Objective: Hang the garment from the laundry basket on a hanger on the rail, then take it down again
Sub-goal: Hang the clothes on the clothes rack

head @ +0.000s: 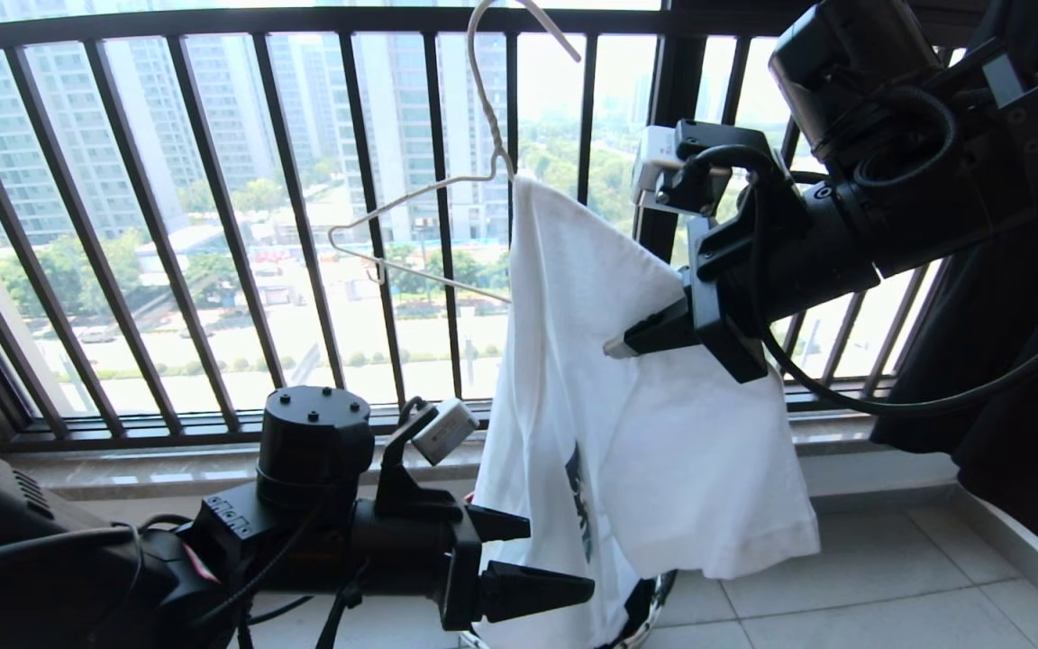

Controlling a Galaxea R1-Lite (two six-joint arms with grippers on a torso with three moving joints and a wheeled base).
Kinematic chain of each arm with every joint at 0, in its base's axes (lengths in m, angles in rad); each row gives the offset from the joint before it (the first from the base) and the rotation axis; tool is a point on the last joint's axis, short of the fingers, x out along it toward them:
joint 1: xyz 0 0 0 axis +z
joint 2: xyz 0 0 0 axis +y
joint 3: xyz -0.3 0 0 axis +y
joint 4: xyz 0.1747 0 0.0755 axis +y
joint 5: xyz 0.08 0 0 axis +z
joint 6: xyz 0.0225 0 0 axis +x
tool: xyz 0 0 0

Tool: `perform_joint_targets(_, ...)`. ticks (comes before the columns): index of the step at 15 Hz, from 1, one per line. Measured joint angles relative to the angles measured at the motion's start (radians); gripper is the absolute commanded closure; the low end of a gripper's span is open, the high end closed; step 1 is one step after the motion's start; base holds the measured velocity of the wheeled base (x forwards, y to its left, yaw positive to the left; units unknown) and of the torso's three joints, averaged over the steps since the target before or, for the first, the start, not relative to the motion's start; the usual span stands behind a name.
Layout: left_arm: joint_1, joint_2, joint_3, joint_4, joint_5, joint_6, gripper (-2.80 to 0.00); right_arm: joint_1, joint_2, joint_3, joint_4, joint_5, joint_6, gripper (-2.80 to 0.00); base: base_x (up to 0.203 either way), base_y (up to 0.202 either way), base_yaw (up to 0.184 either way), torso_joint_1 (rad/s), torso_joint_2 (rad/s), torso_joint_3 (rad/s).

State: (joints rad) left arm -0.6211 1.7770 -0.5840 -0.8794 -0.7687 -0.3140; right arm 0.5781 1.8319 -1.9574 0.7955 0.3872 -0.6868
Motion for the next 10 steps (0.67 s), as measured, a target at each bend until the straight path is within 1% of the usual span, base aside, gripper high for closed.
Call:
perform_joint_targets(3,-0.001,0.012,-0.012,-0.040,0.093,-0.028,-2.80,0.018,0.007,-0.001,-0.048,0.000,0.004,0.00,0.000,0.000,0.000,0.000,0.00,0.000)
perform_joint_targets(4,-0.002,0.012,-0.013,-0.064,0.104,-0.041,-2.80,0.023,0.009,-0.001,-0.058,0.000,0.006,0.00,0.000,0.000,0.000,0.000,0.00,0.000)
perform_joint_targets(7,-0.009,-0.008,-0.009,-0.093,0.106,-0.083,-2.80,0.046,0.014,-0.001,-0.076,0.003,0.018,0.00,0.000,0.000,0.000,0.000,0.00,0.000)
perform_joint_targets(10,-0.020,-0.046,-0.002,-0.094,0.106,-0.088,-2.80,0.083,0.025,-0.001,-0.122,0.005,0.040,0.00,0.000,0.000,0.000,0.000,0.00,0.000)
